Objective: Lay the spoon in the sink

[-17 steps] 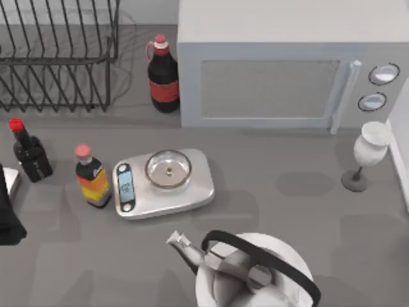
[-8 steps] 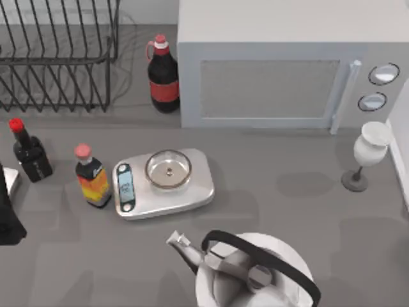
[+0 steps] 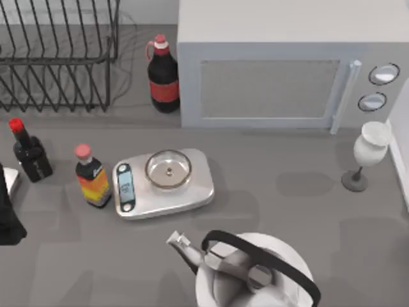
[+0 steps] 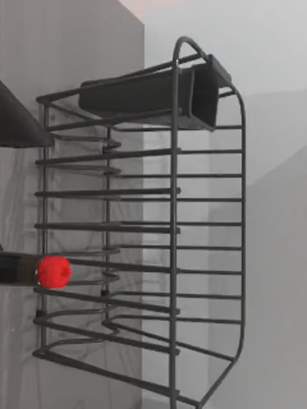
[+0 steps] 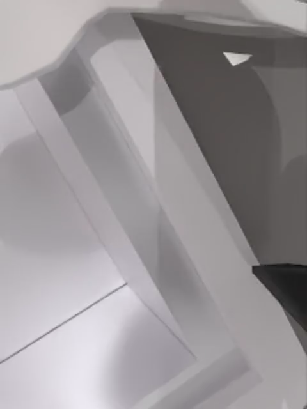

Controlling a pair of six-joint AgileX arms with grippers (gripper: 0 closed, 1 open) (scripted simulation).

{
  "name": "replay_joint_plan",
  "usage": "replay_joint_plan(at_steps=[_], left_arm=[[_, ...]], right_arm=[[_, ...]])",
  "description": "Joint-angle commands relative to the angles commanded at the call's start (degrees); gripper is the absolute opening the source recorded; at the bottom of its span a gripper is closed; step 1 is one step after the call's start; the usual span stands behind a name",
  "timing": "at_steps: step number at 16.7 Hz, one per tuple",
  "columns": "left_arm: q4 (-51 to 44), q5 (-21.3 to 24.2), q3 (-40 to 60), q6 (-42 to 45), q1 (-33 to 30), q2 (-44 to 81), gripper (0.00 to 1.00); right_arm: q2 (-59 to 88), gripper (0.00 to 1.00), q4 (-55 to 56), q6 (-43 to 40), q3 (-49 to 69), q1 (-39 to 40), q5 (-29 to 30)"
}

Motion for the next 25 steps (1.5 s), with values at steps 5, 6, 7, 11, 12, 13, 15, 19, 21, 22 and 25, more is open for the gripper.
replay_joint_plan(at_steps=[5,6,7,11,12,13,15,19,21,22,25], left_arm=[[0.0,0.0,0.0,0.0,0.0,0.0,1.0],[0.0,0.0,0.0,0.0,0.0,0.0,1.0],[0.0,0.0,0.0,0.0,0.0,0.0,1.0],[0.0,0.0,0.0,0.0,0.0,0.0,1.0],[0.0,0.0,0.0,0.0,0.0,0.0,1.0],[0.0,0.0,0.0,0.0,0.0,0.0,1.0],[0.0,0.0,0.0,0.0,0.0,0.0,1.0],[0.0,0.0,0.0,0.0,0.0,0.0,1.0],[0.0,0.0,0.0,0.0,0.0,0.0,1.0],[0.0,0.0,0.0,0.0,0.0,0.0,1.0],[0.0,0.0,0.0,0.0,0.0,0.0,1.0]], right_arm=[[0.0,0.0,0.0,0.0,0.0,0.0,0.0],[0.0,0.0,0.0,0.0,0.0,0.0,0.0],[0.0,0.0,0.0,0.0,0.0,0.0,0.0],[-3.1,0.0,-1.1,-0.7,2.6,0.0,0.2],[-3.1,0.0,-1.0,-0.7,2.7,0.0,0.2],[-3.3,0.0,-0.7,-0.7,3.3,0.4,0.2],[-4.1,0.0,-0.8,-0.8,5.7,1.7,0.6],[-6.6,0.0,-7.7,-1.7,12.7,4.0,1.5],[-8.3,0.0,-13.8,-2.1,15.4,4.0,1.4],[-9.3,0.0,-16.9,-2.1,16.4,3.6,1.3],[-11.8,0.0,-24.4,-1.6,18.2,1.3,0.5]])
